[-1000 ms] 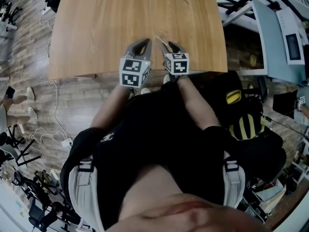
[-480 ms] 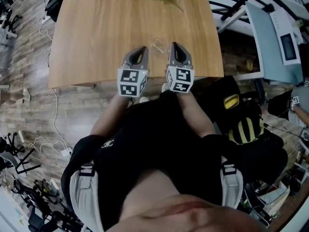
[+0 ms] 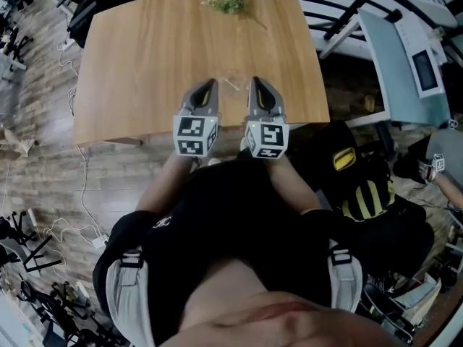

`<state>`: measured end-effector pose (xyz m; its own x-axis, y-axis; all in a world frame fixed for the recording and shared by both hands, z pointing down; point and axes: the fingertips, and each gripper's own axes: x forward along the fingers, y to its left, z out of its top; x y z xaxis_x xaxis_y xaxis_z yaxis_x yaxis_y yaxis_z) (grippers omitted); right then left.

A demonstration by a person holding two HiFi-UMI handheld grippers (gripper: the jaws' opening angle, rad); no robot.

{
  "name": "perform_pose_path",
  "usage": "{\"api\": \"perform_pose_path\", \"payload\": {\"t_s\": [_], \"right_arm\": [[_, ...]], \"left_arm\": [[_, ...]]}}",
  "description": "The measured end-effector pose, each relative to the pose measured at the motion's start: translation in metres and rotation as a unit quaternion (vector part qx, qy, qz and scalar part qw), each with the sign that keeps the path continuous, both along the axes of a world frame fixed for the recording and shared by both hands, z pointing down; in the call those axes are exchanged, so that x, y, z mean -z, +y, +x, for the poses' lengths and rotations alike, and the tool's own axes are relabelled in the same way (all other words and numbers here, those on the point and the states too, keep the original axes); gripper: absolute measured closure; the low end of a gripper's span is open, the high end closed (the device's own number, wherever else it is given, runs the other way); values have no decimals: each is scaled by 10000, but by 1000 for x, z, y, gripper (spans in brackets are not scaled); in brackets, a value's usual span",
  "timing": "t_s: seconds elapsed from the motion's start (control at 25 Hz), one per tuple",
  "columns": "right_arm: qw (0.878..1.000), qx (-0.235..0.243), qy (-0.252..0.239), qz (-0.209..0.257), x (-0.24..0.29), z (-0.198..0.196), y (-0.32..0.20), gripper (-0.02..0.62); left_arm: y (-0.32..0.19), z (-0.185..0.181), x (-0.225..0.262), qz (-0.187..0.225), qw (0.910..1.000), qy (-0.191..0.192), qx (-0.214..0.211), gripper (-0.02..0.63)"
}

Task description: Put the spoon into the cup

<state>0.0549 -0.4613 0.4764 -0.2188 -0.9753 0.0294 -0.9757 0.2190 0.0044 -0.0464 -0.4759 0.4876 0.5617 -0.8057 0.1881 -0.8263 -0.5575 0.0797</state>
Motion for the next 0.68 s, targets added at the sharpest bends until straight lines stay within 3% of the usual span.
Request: {"api": "perform_pose_path", "payload": {"t_s": [0.68], "right_arm": [[9996,189,-195,9,0,3,11,597]], "left_arm": [[11,12,7,91,9999,103,-96,595]]}}
